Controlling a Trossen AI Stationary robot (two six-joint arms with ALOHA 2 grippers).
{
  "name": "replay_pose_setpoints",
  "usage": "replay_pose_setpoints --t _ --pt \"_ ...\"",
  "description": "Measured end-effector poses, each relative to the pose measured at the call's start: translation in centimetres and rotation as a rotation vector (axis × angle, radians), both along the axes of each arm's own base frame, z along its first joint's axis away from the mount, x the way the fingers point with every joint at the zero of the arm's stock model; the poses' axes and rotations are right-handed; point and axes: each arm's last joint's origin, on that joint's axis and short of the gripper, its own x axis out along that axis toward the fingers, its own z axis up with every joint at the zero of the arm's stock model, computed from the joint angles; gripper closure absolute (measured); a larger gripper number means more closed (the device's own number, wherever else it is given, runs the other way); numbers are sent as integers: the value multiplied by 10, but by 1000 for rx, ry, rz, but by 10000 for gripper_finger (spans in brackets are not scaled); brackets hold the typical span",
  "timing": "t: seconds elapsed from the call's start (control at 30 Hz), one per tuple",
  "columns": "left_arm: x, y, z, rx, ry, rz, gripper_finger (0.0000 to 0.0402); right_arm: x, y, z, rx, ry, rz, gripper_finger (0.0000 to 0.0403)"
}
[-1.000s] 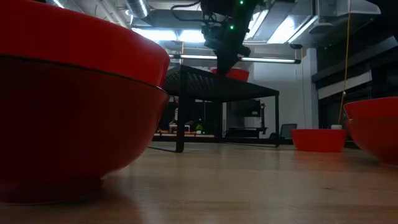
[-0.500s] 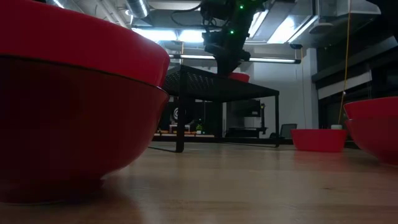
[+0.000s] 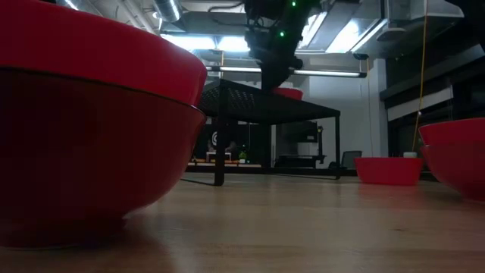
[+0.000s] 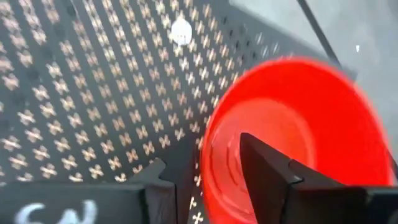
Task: Pick & Place Mini bowls
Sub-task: Put the white patterned bowl on the shelf
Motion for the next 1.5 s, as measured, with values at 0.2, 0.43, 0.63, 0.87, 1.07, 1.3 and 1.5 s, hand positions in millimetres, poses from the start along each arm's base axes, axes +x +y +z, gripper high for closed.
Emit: replay_pose_setpoints --t 0.2,0.43,0.63,0.87,1.07,1.3,1.5 --pt "0 0 0 0 0 0 398 0 0 32 -26 -89 2 274" --pt "0 0 0 0 0 0 398 1 18 65 76 -215 116 274" --pt "0 0 0 0 0 0 398 5 45 83 196 -320 190 274" --pt "0 0 0 0 0 0 397 11 95 89 382 -368 303 274" --pt "0 0 0 0 0 0 398 11 147 89 550 -367 370 274" --pt "0 0 0 0 0 0 398 3 207 89 701 -348 360 274" --pt "0 0 0 0 0 0 398 -11 252 89 798 -319 355 274"
